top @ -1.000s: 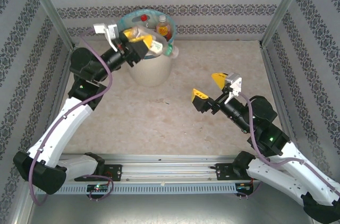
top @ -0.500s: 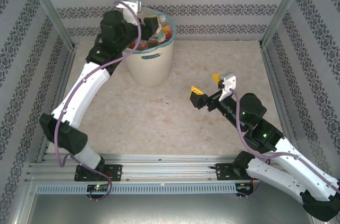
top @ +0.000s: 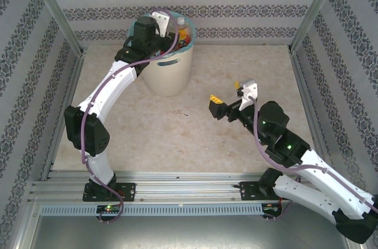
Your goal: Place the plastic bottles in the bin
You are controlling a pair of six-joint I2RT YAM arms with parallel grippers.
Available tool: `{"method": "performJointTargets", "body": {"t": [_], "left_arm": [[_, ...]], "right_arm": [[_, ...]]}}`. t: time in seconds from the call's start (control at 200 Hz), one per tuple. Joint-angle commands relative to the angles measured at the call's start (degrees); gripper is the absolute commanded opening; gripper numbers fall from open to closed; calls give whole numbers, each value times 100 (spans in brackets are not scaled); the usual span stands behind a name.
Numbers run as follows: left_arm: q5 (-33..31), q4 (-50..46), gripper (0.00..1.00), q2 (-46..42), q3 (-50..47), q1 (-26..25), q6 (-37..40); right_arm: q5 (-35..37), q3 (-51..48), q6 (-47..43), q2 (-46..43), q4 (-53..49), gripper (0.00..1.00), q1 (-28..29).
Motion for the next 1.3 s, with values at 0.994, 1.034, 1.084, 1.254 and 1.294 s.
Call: {"method": "performJointTargets", "body": {"t": [0.994, 1.034, 1.084, 1.254, 1.294], "left_arm": [[1204, 616, 33, -581, -111, 252, -1172], [1266, 527, 24, -431, -36, 251, -1189], [1337, 377, 14, -221, 88, 248, -1192], [1191, -168, 0, 153, 135, 240, -981], [1113, -164, 0, 158, 8, 239, -870]], "right_arm": [[141, -78, 546, 454, 100, 98, -68], [167, -60, 529, 443, 75, 98, -73], [200, -33, 511, 422, 32, 98, -74], [301, -105, 498, 253, -15, 98, -87], [342, -156, 498, 212, -9, 98, -91]]}}
